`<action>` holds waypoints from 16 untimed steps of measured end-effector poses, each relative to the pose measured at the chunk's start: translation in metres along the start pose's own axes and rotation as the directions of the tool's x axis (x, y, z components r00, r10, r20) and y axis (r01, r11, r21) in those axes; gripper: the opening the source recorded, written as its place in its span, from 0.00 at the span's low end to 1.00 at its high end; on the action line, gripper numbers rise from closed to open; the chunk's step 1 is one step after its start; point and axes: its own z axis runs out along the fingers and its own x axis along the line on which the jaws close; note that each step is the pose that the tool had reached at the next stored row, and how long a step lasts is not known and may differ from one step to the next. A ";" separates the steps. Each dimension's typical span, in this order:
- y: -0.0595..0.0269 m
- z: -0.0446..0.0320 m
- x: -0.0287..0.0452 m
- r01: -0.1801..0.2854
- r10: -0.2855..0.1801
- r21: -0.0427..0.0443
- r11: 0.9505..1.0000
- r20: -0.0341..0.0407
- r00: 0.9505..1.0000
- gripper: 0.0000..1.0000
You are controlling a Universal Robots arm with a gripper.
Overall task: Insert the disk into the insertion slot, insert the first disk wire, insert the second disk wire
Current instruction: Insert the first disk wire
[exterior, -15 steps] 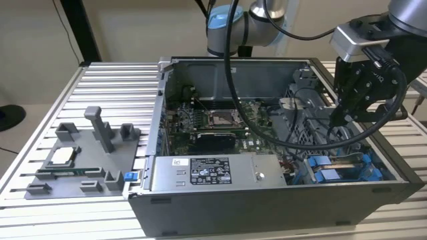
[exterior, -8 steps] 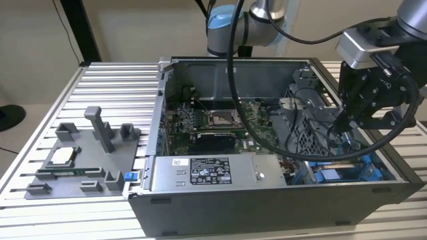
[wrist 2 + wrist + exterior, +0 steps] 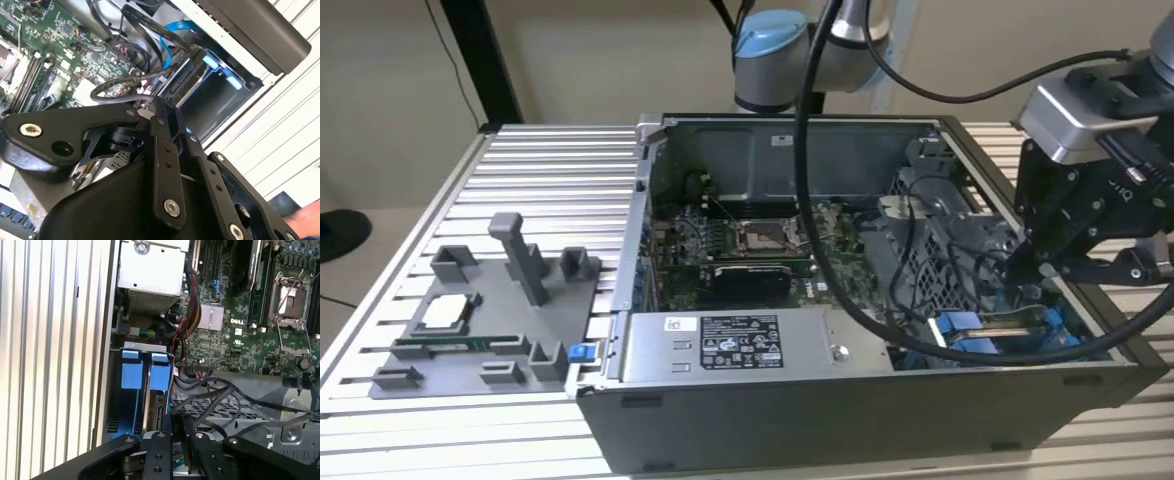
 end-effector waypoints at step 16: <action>-0.0093 0.0007 0.0121 0.000 0.000 -0.002 1.000 0.000 1.000 0.00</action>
